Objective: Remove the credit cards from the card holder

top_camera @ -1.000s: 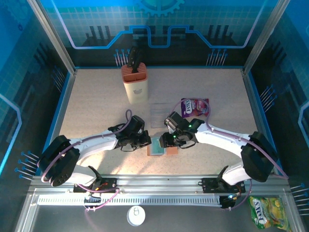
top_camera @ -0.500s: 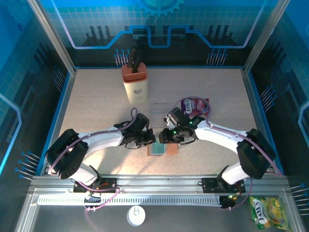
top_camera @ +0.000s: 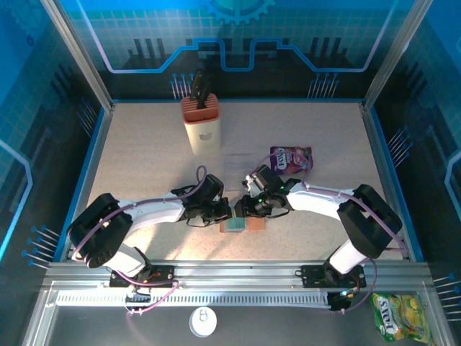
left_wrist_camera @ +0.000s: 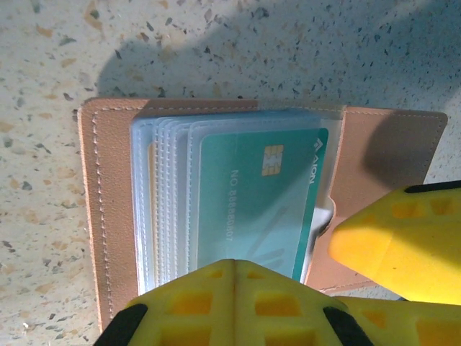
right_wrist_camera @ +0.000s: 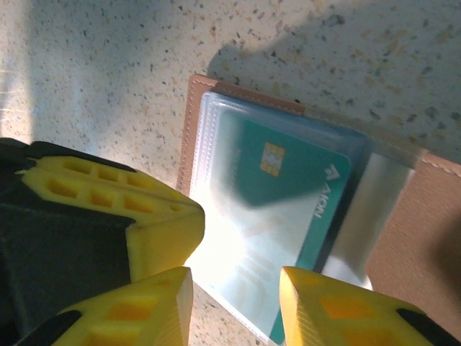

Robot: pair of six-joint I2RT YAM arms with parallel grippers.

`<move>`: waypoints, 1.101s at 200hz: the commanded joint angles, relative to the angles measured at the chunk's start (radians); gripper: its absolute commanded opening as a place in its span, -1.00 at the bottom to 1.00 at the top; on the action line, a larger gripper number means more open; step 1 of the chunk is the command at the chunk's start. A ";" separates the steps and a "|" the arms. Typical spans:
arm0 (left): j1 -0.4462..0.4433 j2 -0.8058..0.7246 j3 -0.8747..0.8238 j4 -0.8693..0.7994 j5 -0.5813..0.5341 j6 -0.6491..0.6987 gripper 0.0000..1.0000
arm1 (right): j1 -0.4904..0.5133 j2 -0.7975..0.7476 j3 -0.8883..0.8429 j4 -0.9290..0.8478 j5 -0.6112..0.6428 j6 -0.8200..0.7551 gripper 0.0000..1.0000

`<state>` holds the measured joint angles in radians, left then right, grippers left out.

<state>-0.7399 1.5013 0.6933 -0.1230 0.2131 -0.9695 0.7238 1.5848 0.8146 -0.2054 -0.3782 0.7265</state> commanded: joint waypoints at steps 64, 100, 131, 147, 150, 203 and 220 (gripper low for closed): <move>-0.007 -0.011 -0.049 0.028 -0.036 -0.024 -0.96 | -0.035 0.022 -0.033 0.053 -0.040 0.019 -0.29; -0.006 -0.007 -0.055 0.025 -0.037 -0.028 -0.94 | -0.040 0.046 -0.029 0.050 -0.055 0.016 -0.29; -0.006 -0.010 -0.062 0.013 -0.047 -0.032 -0.94 | -0.041 0.068 -0.030 0.055 -0.063 0.017 -0.30; -0.006 -0.013 -0.064 0.004 -0.050 -0.032 -0.94 | -0.041 0.072 -0.032 0.053 -0.061 0.019 -0.30; -0.007 -0.014 -0.064 0.004 -0.052 -0.032 -0.94 | -0.041 0.072 -0.032 0.051 -0.059 0.019 -0.31; -0.006 -0.026 -0.071 -0.003 -0.057 -0.033 -0.93 | -0.044 0.061 -0.020 -0.025 0.011 -0.009 -0.34; -0.006 -0.026 -0.071 -0.004 -0.058 -0.033 -0.93 | -0.044 0.053 -0.016 -0.044 0.026 -0.019 -0.34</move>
<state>-0.7410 1.4925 0.6437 -0.0826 0.1856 -0.9962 0.6926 1.6405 0.7975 -0.1757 -0.4007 0.7326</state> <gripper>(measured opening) 0.041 0.333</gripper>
